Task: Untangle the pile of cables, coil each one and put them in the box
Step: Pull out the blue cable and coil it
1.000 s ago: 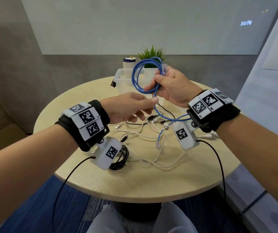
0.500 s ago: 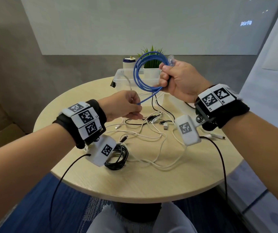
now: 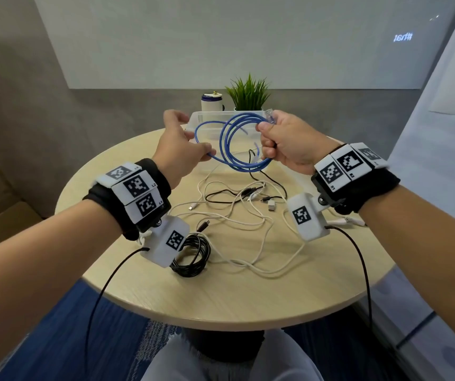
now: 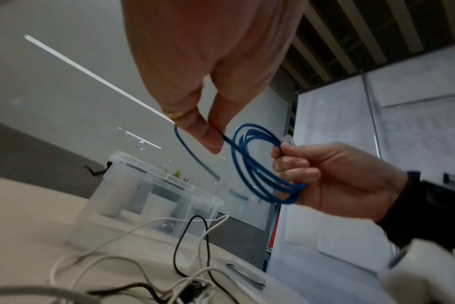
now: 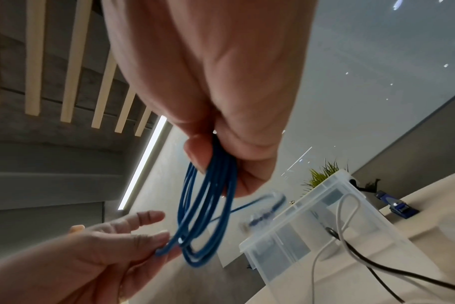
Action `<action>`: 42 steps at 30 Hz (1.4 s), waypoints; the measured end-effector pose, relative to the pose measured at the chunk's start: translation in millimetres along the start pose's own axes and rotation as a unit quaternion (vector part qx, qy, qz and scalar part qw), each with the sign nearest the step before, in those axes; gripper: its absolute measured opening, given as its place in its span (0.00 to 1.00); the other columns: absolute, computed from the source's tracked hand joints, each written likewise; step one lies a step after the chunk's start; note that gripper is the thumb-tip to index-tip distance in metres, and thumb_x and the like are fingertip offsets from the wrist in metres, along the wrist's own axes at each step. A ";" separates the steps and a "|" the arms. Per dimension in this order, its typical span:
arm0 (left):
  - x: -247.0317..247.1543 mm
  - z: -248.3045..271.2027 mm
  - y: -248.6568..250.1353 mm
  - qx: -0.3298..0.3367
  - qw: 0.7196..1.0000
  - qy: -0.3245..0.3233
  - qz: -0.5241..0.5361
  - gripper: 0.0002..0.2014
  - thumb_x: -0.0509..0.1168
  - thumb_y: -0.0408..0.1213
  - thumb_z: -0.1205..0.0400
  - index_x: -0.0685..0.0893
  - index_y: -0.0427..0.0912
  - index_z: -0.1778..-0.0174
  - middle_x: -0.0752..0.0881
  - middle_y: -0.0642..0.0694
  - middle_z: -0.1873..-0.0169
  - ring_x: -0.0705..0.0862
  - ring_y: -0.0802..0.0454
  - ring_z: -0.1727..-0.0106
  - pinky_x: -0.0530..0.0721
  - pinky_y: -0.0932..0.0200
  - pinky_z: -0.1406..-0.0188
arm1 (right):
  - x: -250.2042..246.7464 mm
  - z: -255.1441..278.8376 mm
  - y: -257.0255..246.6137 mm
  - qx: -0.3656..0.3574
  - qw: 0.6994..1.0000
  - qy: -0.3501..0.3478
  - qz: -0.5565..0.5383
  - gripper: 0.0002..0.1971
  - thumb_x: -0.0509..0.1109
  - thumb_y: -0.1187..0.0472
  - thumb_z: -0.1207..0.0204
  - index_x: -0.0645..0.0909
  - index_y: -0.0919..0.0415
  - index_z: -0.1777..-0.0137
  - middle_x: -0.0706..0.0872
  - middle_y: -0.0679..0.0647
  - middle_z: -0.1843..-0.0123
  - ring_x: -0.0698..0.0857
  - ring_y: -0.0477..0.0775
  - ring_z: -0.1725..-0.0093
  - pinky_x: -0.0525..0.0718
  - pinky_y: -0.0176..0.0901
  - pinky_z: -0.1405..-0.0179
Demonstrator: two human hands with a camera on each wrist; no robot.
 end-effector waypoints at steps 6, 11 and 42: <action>3.9 -1.2 -3.4 -0.016 0.999 -0.041 0.015 0.11 0.61 0.23 0.18 0.79 0.33 0.40 0.85 0.40 0.56 0.84 0.53 0.65 0.86 0.62 0.56 | 5.0 0.2 5.2 0.013 0.998 -0.031 0.047 0.08 0.53 0.63 0.12 0.72 0.58 0.52 0.68 0.51 0.71 0.70 0.44 0.75 0.72 0.34 0.72; 9.5 3.3 -1.7 0.077 0.983 -0.089 -0.138 0.15 0.58 0.23 0.17 0.88 0.40 0.46 0.82 0.49 0.70 0.77 0.59 0.72 0.77 0.70 0.70 | 8.4 0.6 4.0 -0.006 0.996 -0.029 0.090 0.07 0.56 0.64 0.14 0.73 0.57 0.52 0.72 0.51 0.70 0.75 0.45 0.74 0.77 0.42 0.63; 6.3 -4.4 14.2 0.138 0.960 -0.144 -0.197 0.10 0.62 0.27 0.18 0.88 0.42 0.53 0.84 0.49 0.69 0.77 0.57 0.69 0.79 0.61 0.60 | 21.9 4.7 14.1 0.016 0.959 -0.103 0.265 0.10 0.54 0.66 0.14 0.77 0.65 0.42 0.85 0.54 0.60 0.87 0.52 0.63 0.87 0.48 0.51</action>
Point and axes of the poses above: each hand's wrist, its own z-axis away from the middle knuckle, its own x-axis out of the palm, y = z × x, the point moved 3 cm from there along -z, towards the middle knuckle
